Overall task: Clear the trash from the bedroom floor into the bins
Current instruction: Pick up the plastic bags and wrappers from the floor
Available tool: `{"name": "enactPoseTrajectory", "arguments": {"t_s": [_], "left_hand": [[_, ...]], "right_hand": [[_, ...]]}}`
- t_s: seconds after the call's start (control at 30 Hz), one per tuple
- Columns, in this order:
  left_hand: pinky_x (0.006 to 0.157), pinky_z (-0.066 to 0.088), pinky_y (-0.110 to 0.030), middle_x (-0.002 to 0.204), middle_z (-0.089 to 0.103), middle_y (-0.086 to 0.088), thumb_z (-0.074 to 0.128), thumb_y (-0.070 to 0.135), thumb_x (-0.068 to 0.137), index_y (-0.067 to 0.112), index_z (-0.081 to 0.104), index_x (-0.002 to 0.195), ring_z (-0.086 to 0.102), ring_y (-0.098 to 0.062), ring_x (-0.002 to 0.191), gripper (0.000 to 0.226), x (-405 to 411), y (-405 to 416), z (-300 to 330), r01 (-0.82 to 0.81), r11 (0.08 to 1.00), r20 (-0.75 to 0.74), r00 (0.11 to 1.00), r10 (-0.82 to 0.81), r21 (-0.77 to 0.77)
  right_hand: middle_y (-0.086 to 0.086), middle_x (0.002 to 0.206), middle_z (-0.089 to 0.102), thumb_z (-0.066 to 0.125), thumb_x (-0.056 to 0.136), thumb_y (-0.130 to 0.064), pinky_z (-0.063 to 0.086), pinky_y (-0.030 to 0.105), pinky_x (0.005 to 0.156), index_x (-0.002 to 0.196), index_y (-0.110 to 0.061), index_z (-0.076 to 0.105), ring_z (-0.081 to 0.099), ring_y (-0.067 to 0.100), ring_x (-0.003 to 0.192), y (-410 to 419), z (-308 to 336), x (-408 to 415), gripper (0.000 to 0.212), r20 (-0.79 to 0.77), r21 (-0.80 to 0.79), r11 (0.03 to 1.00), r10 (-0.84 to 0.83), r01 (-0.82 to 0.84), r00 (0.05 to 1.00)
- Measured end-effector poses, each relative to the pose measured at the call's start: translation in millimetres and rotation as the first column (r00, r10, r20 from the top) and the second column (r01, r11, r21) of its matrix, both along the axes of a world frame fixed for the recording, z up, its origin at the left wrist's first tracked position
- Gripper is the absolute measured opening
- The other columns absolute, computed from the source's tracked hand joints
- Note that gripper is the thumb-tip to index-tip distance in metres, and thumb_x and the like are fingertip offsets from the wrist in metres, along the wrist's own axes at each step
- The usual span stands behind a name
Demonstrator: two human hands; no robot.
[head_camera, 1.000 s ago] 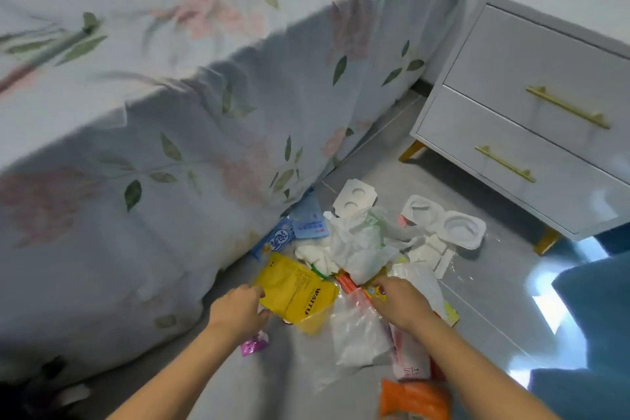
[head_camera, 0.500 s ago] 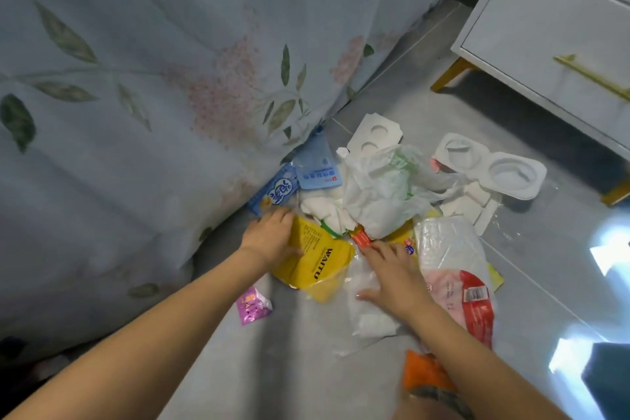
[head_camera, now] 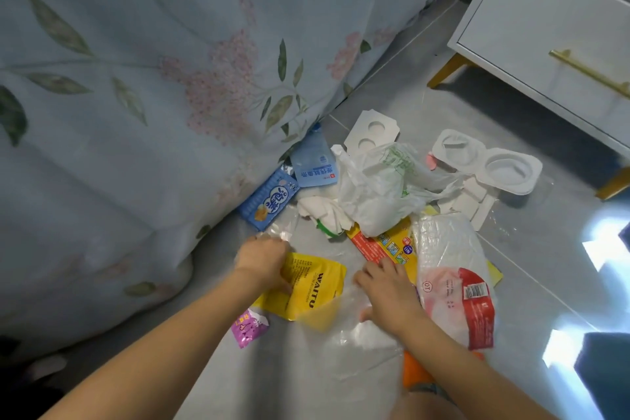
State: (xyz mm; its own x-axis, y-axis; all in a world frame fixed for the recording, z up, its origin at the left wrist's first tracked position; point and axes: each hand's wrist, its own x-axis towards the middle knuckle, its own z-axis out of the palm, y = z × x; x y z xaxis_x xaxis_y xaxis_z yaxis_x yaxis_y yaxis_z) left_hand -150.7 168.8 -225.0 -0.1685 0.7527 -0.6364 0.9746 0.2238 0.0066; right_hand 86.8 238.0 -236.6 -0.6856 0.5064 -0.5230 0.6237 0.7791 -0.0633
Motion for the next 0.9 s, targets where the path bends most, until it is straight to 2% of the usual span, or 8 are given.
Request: {"name": "enactPoseTrajectory", "arguments": {"t_s": [0.17,0.23,0.33,0.43,0.5,0.57,0.77,0.9], "left_hand": [[0.074,0.052,-0.032,0.105,0.062,0.003,0.072,0.057,0.072,0.028,0.056,0.111,0.059,-0.019,0.096,0.051,-4.9,-13.7,6.5,-0.191,0.979,0.163,0.966,0.199,-0.067],[0.063,0.044,-0.028,0.088,0.058,0.007,0.071,0.06,0.071,0.029,0.057,0.092,0.055,-0.015,0.083,0.04,-14.5,-18.7,18.9,-0.215,0.972,0.189,0.955,0.23,-0.097],[0.052,0.034,-0.026,0.072,0.051,0.01,0.07,0.062,0.07,0.028,0.055,0.078,0.052,-0.013,0.074,0.038,-34.2,-27.6,50.1,-0.264,0.964,0.183,0.946,0.267,-0.046],[0.056,0.035,-0.027,0.069,0.048,0.012,0.07,0.06,0.07,0.025,0.053,0.07,0.051,-0.015,0.074,0.039,-54.5,-41.4,91.3,-0.316,0.948,0.172,0.937,0.304,0.044],[0.061,0.038,-0.028,0.072,0.051,0.011,0.07,0.06,0.07,0.024,0.058,0.078,0.053,-0.017,0.079,0.038,-66.2,-55.1,122.2,-0.38,0.918,0.183,0.916,0.357,0.109],[0.064,0.043,-0.03,0.076,0.058,0.007,0.071,0.058,0.07,0.022,0.06,0.08,0.059,-0.019,0.084,0.039,-75.5,-74.6,156.8,-0.463,0.869,0.216,0.879,0.425,0.175],[0.072,0.053,-0.032,0.08,0.071,0.008,0.074,0.047,0.074,0.028,0.069,0.085,0.066,-0.014,0.083,0.023,-89.0,-181.8,265.3,-0.718,0.601,0.369,0.696,0.616,0.352],[0.071,0.057,-0.034,0.075,0.076,0.008,0.079,0.039,0.074,0.027,0.074,0.083,0.071,-0.011,0.077,0.015,-89.6,-294.3,313.9,-0.909,0.164,0.631,0.388,0.671,0.384]], "right_hand": [[0.004,0.109,0.066,0.074,0.075,-0.044,0.043,0.034,0.085,0.106,-0.019,0.061,0.058,0.026,0.105,0.1,3.1,-4.2,0.042,0.048,-0.221,0.958,-0.175,0.181,0.983],[0.001,0.097,0.065,0.075,0.075,-0.042,0.043,0.028,0.073,0.096,-0.02,0.067,0.06,0.021,0.094,3.7,10.4,-1.6,0.032,0.033,-0.381,0.867,-0.334,0.32,0.942],[-0.004,0.084,0.061,0.074,0.077,-0.042,0.039,0.029,0.068,0.076,-0.026,0.061,0.057,0.018,0.086,8.8,29.2,-1.3,0.02,-0.004,-0.475,0.815,-0.381,0.334,0.925],[0.001,0.106,0.066,0.073,0.079,-0.042,0.041,0.027,0.081,0.096,-0.025,0.066,0.059,0.022,0.108,14.4,60.0,-12.0,0.025,-0.048,-0.496,0.797,-0.421,0.344,0.906],[0.004,0.122,0.064,0.073,0.079,-0.041,0.039,0.025,0.089,0.118,-0.015,0.064,0.056,0.022,0.118,18.2,84.8,-22.8,0.048,-0.099,-0.503,0.789,-0.459,0.353,0.883],[0.002,0.116,0.066,0.073,0.08,-0.039,0.042,0.023,0.087,0.12,-0.01,0.064,0.058,0.02,0.116,19.3,112.9,-36.2,0.05,-0.163,-0.525,0.777,-0.492,0.347,0.855],[-0.001,0.095,0.067,0.07,0.083,-0.035,0.049,0.028,0.071,0.099,-0.014,0.07,0.06,0.014,0.087,-17.9,200.9,-98.7,0.026,-0.324,-0.608,0.768,-0.472,0.202,0.82],[-0.009,0.084,0.067,0.071,0.082,-0.037,0.046,0.028,0.076,0.091,-0.013,0.071,0.06,0.01,0.083,-78.1,249.7,-154.5,0.026,-0.43,-0.681,0.728,-0.487,0.081,0.76]]}}
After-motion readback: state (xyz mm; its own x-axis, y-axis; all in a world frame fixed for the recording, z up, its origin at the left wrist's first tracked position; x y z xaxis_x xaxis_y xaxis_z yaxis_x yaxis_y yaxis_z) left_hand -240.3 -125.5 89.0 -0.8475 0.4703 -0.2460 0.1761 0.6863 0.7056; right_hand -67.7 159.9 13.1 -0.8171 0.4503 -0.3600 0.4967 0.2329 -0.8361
